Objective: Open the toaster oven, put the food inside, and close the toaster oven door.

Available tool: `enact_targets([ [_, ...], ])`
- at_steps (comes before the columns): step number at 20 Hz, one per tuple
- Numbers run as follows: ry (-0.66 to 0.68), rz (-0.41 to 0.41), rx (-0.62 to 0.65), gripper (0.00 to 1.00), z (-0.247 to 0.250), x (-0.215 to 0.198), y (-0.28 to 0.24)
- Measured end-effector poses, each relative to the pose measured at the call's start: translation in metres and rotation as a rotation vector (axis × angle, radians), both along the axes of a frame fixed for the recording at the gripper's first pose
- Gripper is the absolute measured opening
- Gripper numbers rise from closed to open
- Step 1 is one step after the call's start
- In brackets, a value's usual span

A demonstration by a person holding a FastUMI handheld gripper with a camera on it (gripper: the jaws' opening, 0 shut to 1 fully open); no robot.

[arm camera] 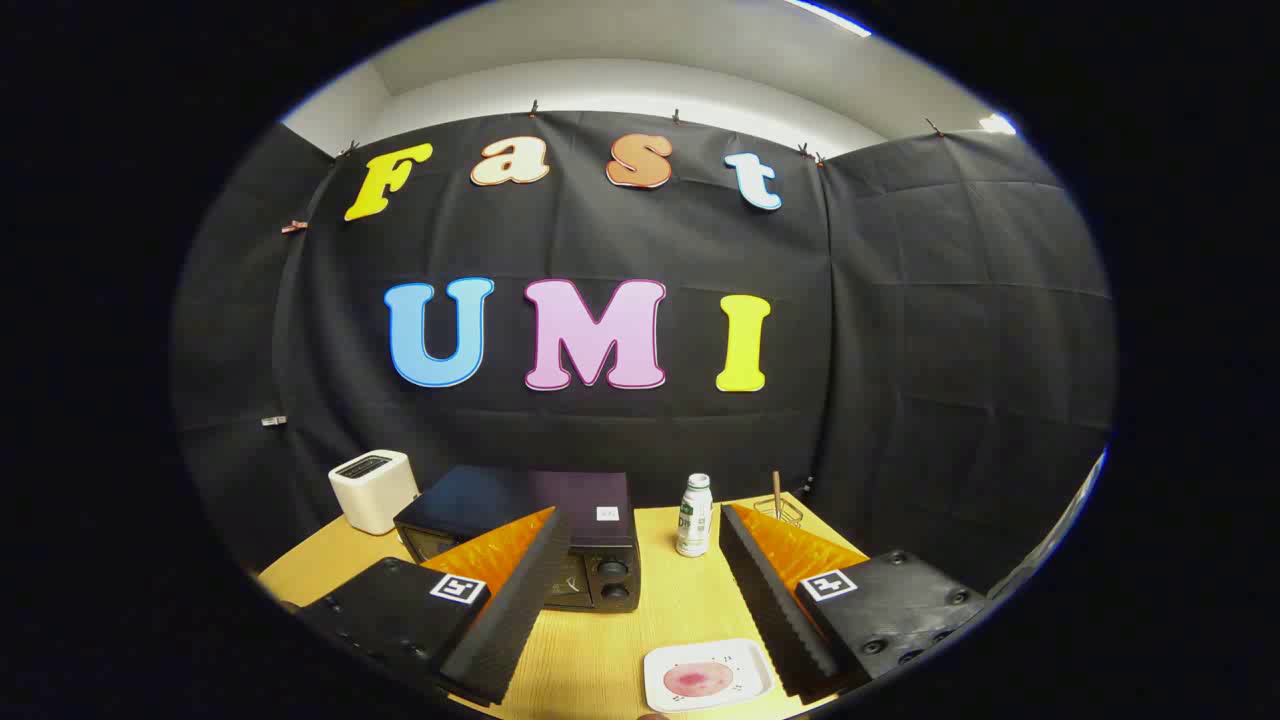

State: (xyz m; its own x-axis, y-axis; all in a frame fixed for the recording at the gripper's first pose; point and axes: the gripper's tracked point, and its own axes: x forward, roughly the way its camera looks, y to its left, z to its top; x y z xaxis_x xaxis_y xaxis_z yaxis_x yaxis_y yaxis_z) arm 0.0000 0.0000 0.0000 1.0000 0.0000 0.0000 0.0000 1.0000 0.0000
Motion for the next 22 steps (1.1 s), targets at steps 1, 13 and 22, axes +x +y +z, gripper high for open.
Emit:
enact_targets([
  [1,0.003,0.005,-0.001,0.98,-0.001,0.0,0.002],
  [13,0.028,0.023,0.0,0.98,-0.01,0.006,0.005],
  [22,0.076,0.051,0.004,0.98,-0.026,0.015,0.022],
])
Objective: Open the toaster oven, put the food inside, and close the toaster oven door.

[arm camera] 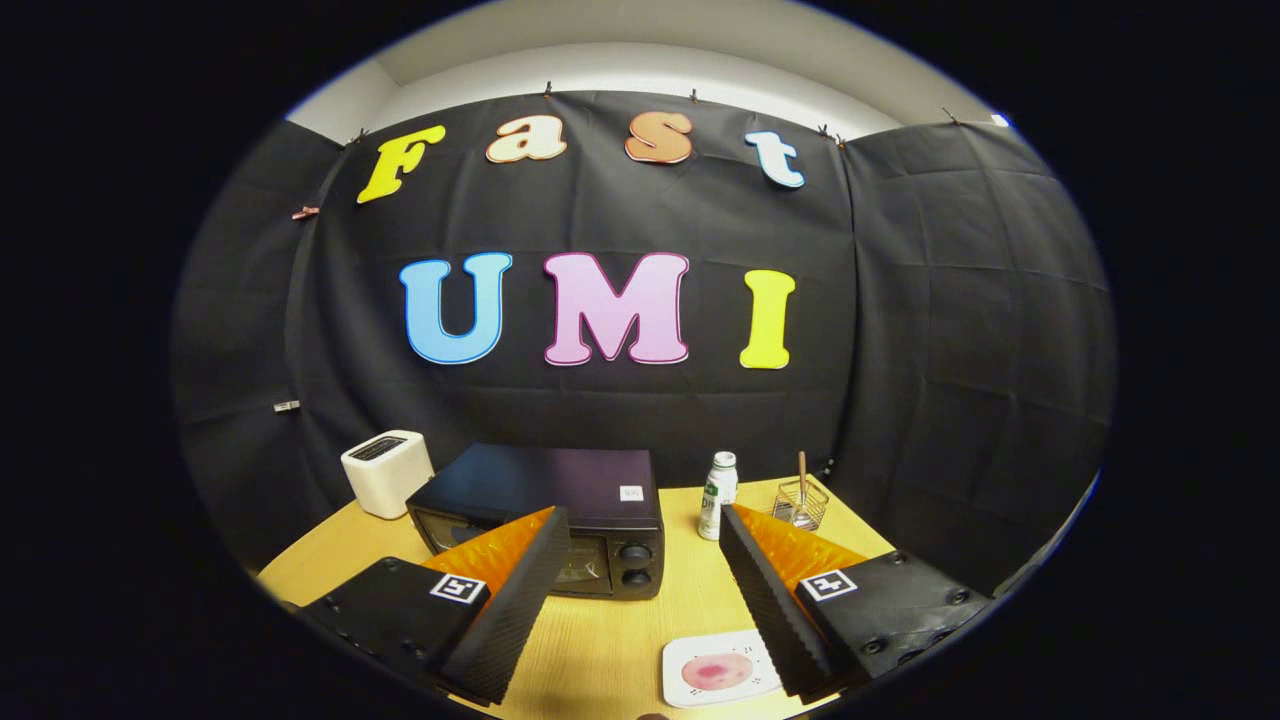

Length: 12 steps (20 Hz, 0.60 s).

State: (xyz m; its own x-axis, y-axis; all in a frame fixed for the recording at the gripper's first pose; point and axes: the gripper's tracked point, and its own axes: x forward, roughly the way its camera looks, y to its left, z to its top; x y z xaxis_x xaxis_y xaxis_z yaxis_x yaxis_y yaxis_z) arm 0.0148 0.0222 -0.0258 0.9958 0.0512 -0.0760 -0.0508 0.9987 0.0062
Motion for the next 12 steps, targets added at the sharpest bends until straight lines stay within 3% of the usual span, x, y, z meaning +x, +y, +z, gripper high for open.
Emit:
enact_targets([
  [12,0.01,0.018,0.009,0.98,-0.002,0.016,0.02],
])
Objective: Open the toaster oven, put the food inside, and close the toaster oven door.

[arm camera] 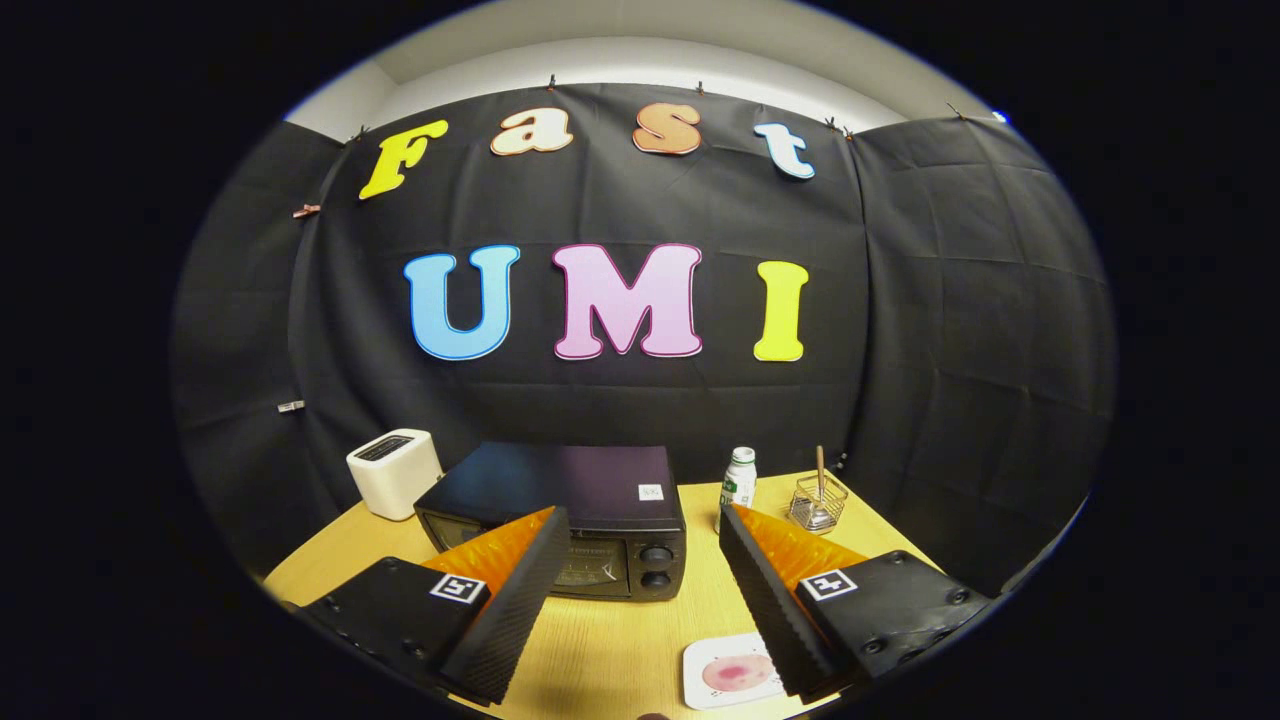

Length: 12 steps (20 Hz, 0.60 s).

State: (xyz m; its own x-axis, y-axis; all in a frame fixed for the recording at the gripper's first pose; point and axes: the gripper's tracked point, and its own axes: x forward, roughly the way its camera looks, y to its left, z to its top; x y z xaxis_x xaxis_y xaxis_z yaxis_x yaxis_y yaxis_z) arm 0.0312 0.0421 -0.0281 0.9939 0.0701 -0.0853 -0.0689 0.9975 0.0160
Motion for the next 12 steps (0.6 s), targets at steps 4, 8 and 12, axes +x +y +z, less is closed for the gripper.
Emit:
enact_targets([
  [4,0.0,0.014,0.002,0.98,0.0,0.012,0.015],
  [8,0.044,0.033,0.027,0.98,-0.011,0.03,0.036],
  [12,0.094,0.062,0.072,0.98,-0.026,0.052,0.065],
])
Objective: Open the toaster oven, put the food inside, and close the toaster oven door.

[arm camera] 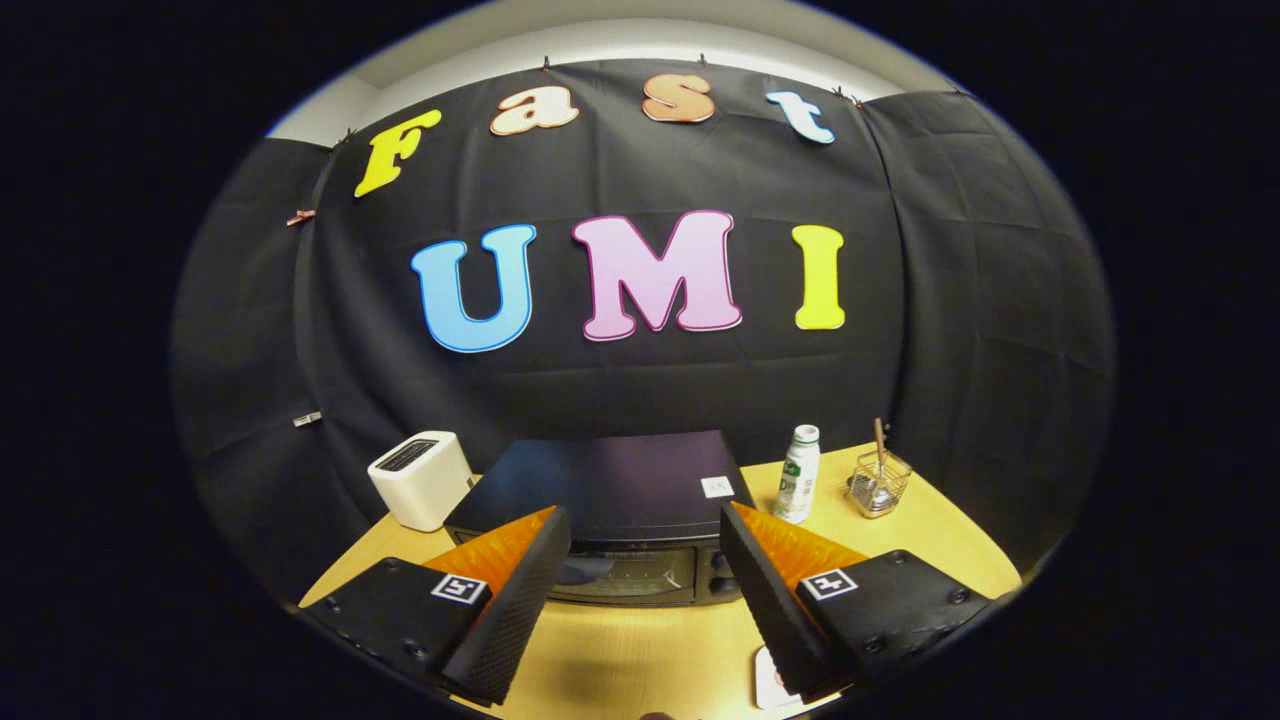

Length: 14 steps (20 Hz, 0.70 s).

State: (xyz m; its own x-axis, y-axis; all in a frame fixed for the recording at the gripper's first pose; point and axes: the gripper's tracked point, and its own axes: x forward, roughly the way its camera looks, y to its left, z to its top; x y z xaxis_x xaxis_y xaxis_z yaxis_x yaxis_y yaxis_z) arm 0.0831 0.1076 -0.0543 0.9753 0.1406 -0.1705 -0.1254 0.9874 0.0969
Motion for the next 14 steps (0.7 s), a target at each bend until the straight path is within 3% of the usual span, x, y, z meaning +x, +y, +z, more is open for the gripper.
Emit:
enact_targets([
  [14,0.146,-0.001,-0.104,0.98,-0.093,0.059,0.077],
])
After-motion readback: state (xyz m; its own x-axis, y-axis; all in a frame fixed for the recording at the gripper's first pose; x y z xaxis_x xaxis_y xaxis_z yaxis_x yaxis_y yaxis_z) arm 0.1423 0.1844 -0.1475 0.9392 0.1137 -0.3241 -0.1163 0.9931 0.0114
